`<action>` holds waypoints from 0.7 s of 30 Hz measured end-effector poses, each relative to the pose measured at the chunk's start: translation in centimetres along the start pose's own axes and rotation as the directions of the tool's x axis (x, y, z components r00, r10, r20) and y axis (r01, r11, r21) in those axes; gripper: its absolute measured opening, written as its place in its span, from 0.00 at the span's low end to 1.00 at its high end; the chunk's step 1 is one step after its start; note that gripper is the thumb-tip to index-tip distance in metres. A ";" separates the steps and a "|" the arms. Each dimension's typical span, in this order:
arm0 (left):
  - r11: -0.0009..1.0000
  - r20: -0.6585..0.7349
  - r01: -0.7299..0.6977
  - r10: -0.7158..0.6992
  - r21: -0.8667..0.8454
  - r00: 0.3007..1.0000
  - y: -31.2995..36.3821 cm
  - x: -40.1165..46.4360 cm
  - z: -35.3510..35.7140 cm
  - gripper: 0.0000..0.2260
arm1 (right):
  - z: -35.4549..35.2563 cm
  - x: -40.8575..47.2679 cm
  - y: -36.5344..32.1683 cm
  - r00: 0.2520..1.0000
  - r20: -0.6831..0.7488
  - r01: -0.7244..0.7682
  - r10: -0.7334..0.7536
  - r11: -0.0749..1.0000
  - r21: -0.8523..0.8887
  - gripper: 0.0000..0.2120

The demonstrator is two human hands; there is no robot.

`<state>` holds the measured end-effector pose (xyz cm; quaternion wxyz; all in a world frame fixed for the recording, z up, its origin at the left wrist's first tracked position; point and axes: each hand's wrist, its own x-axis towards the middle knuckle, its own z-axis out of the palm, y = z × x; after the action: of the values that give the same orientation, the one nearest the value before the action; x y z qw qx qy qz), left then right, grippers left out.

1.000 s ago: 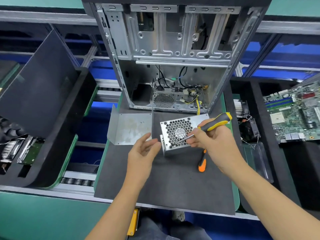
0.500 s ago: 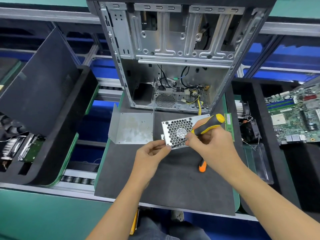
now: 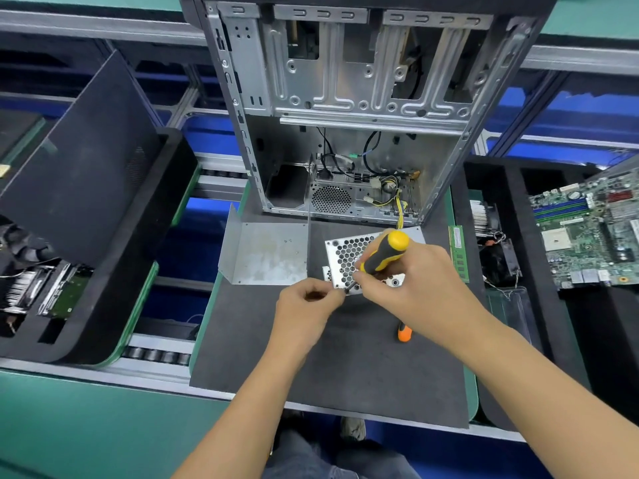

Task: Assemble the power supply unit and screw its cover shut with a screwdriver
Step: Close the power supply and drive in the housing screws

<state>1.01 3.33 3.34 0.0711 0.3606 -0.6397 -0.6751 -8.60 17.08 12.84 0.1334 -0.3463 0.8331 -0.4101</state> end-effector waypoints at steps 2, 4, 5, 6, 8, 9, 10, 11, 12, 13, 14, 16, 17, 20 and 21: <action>1.000 0.004 -0.002 0.002 -0.007 1.000 0.1 -0.1 0.0 0.03 | -0.2 0.3 -0.3 0.999 0.039 0.016 -0.015 1.000 -0.018 0.09; 1.000 0.014 0.001 -0.001 -0.009 1.000 0.2 -0.1 0.0 0.02 | -0.2 0.4 -0.7 0.998 0.056 0.044 -0.042 0.999 -0.026 0.19; 1.000 0.016 0.008 -0.007 -0.011 1.000 0.2 -0.1 0.0 0.03 | -0.2 0.5 -0.9 0.996 0.056 0.069 -0.066 0.997 -0.040 0.26; 1.000 0.015 0.015 -0.015 -0.013 1.000 0.3 -0.2 0.0 0.03 | -0.2 0.4 -1.1 0.994 0.050 0.098 -0.095 0.993 -0.061 0.33; 1.000 0.009 0.029 -0.029 -0.010 1.000 0.3 -0.2 0.1 0.03 | -0.3 0.4 -1.5 0.988 0.047 0.148 -0.144 0.982 -0.115 0.41; 0.999 0.006 0.034 -0.034 -0.008 0.999 0.4 -0.2 0.1 0.03 | -0.3 0.5 -1.6 0.985 0.052 0.169 -0.163 0.974 -0.149 0.40; 0.999 0.005 0.038 -0.038 -0.005 0.999 0.5 -0.3 0.1 0.03 | -0.4 0.5 -1.6 0.981 0.054 0.193 -0.186 0.964 -0.182 0.36; 0.999 0.007 0.041 -0.041 -0.006 0.999 0.5 -0.2 0.1 0.03 | -0.4 0.4 -1.7 0.975 0.053 0.220 -0.214 0.954 -0.204 0.31; 0.999 0.011 0.044 -0.044 -0.008 0.999 0.5 -0.2 0.1 0.03 | -0.5 0.4 -2.0 0.969 0.048 0.248 -0.243 0.946 -0.211 0.27; 0.999 0.015 0.047 -0.047 -0.012 0.999 0.6 -0.2 0.1 0.03 | -0.6 0.3 -2.3 0.962 0.042 0.272 -0.269 0.940 -0.208 0.24; 0.999 0.017 0.051 -0.051 -0.018 0.999 0.7 -0.2 0.1 0.03 | -0.8 0.3 -2.7 0.956 0.039 0.291 -0.290 0.932 -0.214 0.21; 0.997 0.015 0.067 -0.066 -0.040 0.998 0.6 -0.2 0.1 0.04 | -1.8 0.8 -3.4 0.947 0.074 0.320 -0.312 0.910 -0.264 0.18; 0.995 0.018 0.077 -0.076 -0.056 0.997 0.6 -0.2 0.0 0.04 | -2.3 1.1 -3.8 0.947 0.111 0.320 -0.300 0.900 -0.295 0.16; 0.989 0.059 0.101 -0.095 -0.108 0.994 0.6 0.0 -0.2 0.05 | -3.5 2.1 -5.5 0.939 0.249 0.329 -0.237 0.831 -0.449 0.09; 0.985 0.075 0.107 -0.098 -0.136 0.992 0.6 0.0 -0.3 0.05 | -3.4 2.3 -6.0 0.934 0.282 0.345 -0.219 0.756 -0.556 0.11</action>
<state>0.94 2.98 3.85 0.0395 0.3640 -0.5735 -0.7329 -9.20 14.95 19.82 0.0368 -0.5319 0.8394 -0.1054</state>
